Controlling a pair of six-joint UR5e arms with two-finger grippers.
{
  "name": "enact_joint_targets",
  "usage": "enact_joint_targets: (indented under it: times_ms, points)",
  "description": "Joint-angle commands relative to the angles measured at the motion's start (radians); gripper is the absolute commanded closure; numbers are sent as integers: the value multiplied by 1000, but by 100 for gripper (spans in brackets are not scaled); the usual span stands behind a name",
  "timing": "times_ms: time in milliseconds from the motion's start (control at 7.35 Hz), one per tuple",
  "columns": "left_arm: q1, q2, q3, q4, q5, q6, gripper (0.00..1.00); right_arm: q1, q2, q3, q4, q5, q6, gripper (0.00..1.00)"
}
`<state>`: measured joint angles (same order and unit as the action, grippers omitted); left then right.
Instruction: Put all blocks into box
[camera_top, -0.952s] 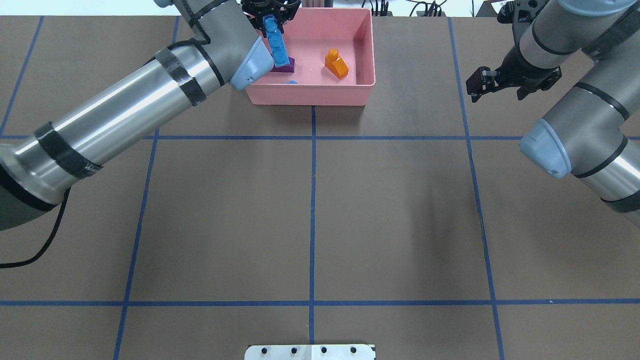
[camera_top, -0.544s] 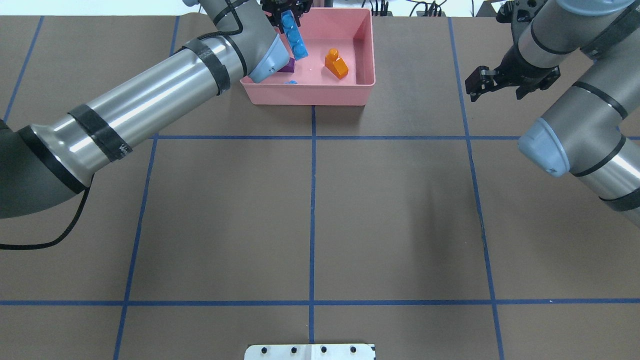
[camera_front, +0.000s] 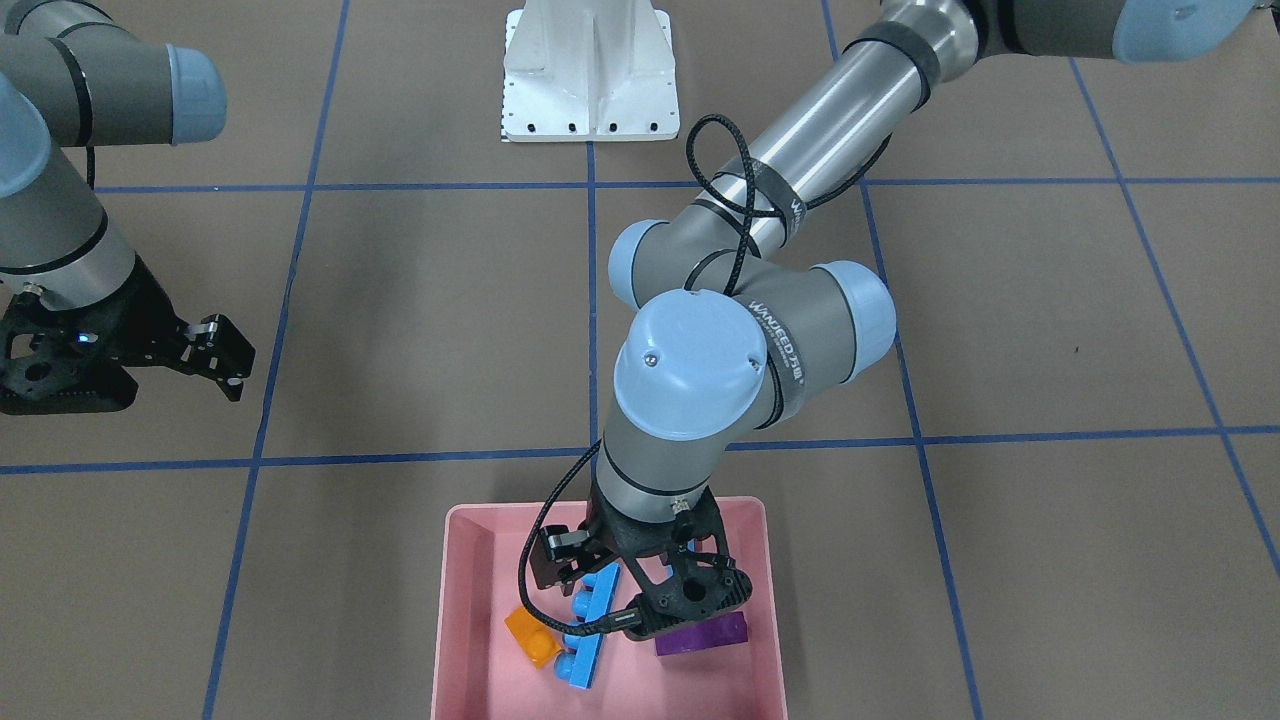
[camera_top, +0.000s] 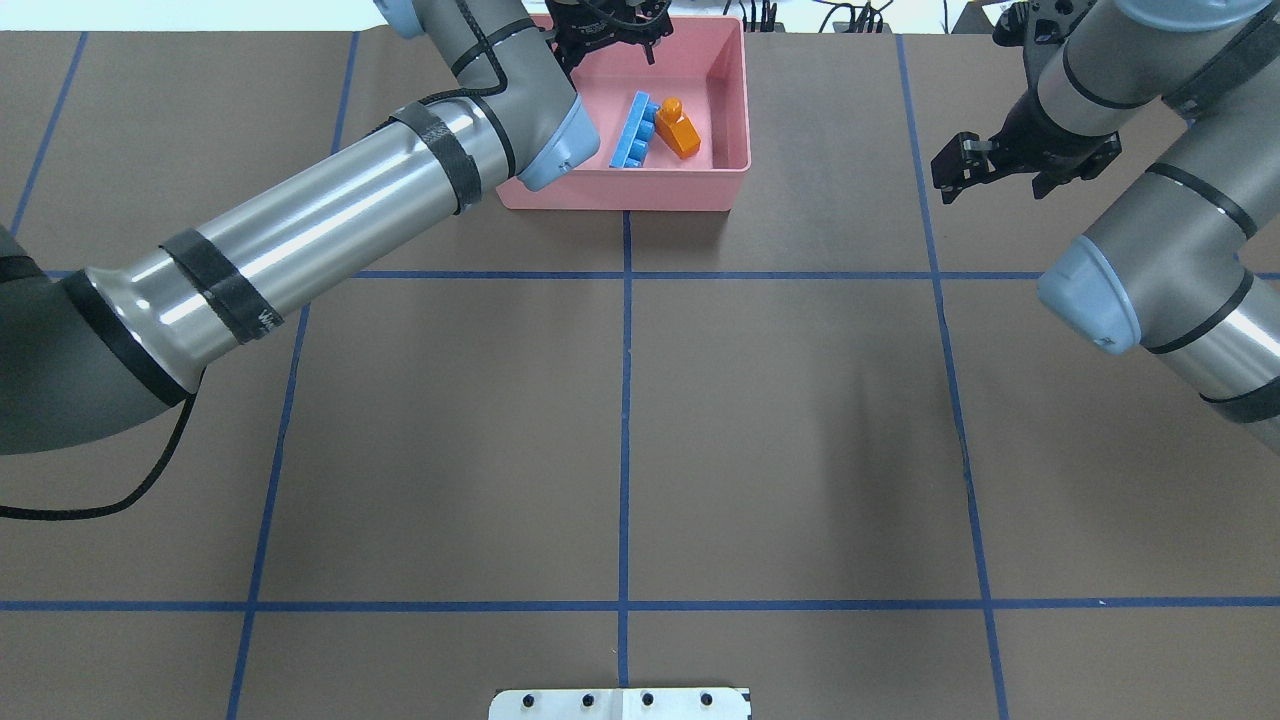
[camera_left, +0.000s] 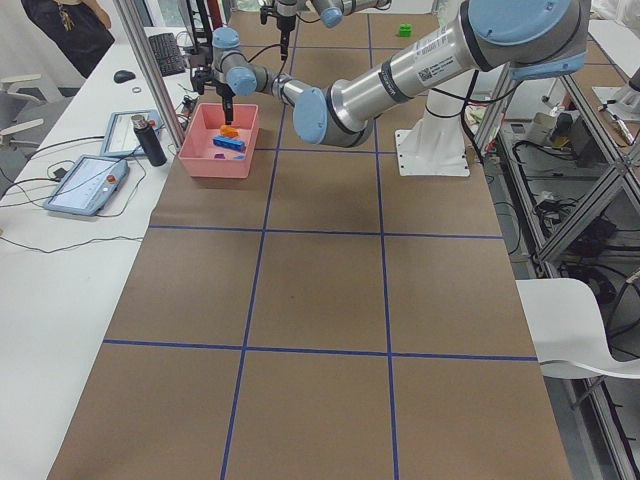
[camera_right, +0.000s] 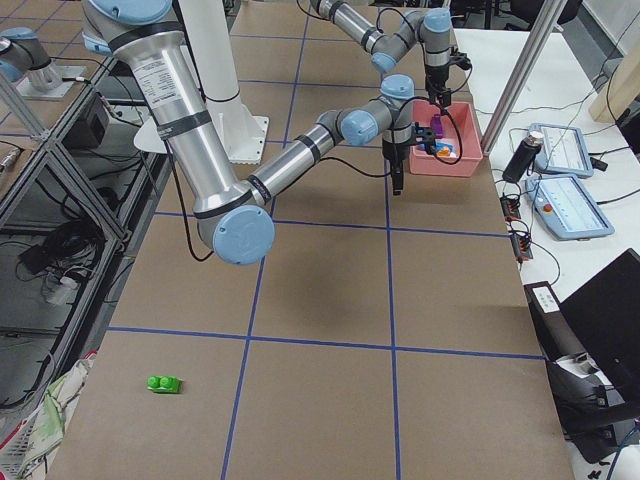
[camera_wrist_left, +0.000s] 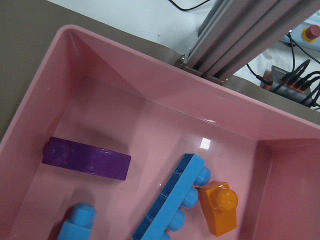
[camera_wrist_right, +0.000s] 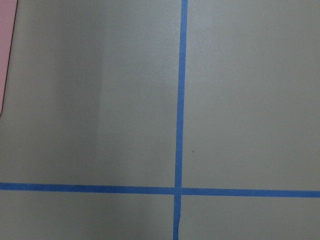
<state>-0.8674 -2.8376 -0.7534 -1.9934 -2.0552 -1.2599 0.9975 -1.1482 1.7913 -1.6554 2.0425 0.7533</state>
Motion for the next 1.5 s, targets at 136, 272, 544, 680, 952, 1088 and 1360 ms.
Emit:
enact_joint_targets:
  times_ms: [136, 272, 544, 680, 952, 1088, 1360]
  points:
    - [-82, 185, -373, 487, -72, 485, 0, 38, -181, 122, 0, 4, -101, 0]
    - [-126, 257, -467, 589, -72, 652, 0, 55, -279, 196, 0, 4, -145, 0]
    - [-239, 445, -569, 596, -77, 942, 0, 85, -468, 310, 11, 31, -236, 0]
    - [-307, 498, -567, 599, -77, 1103, 0, 101, -584, 339, 76, 45, -279, 0]
    - [-430, 616, -566, 585, -135, 1328, 0, 142, -868, 309, 434, 120, -293, 0]
    - [-450, 665, -566, 562, -166, 1397, 0, 188, -975, 259, 585, 180, -304, 0]
    - [-453, 817, -569, 382, -164, 1387, 0, 292, -1157, 87, 925, 264, -394, 0]
